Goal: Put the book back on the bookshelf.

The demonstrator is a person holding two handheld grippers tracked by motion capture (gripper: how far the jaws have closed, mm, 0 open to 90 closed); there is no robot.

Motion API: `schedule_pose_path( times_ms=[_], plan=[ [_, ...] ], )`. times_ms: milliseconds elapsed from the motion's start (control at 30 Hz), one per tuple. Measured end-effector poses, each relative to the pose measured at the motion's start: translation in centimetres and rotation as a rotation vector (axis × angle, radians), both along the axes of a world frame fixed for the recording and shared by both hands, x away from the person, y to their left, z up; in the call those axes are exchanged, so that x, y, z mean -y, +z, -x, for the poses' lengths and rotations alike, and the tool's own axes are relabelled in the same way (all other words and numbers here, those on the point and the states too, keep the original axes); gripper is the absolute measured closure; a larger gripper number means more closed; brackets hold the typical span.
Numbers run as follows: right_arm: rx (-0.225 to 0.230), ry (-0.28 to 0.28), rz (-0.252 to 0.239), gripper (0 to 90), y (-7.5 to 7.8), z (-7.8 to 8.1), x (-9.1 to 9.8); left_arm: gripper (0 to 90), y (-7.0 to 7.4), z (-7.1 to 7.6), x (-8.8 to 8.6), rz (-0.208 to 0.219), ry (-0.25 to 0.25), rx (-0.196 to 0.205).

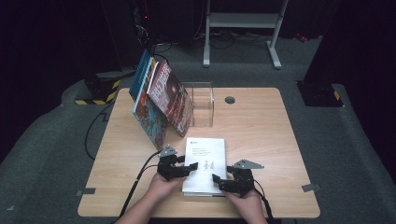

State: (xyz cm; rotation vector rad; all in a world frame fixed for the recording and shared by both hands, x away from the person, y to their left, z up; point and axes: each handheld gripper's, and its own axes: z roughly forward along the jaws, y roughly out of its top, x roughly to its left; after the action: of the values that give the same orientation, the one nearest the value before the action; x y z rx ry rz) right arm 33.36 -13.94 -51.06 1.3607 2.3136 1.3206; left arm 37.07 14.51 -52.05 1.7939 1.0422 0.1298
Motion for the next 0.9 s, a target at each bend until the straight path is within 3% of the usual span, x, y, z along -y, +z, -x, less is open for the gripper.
schedule_pose_path(
  times_ms=[100,367,900],
  plan=[
    [0.000,0.000,-0.009,23.2,0.0,0.0,0.1,43.5,0.1,0.3,-0.2,0.009,-0.003,0.050],
    [0.023,0.000,-0.020,23.8,0.1,0.2,0.3,46.3,0.7,1.1,-0.3,-0.003,-0.022,0.207],
    [0.036,0.001,-0.021,24.6,0.5,0.6,0.4,48.6,1.5,2.0,-0.2,-0.025,-0.038,0.330]
  ],
)
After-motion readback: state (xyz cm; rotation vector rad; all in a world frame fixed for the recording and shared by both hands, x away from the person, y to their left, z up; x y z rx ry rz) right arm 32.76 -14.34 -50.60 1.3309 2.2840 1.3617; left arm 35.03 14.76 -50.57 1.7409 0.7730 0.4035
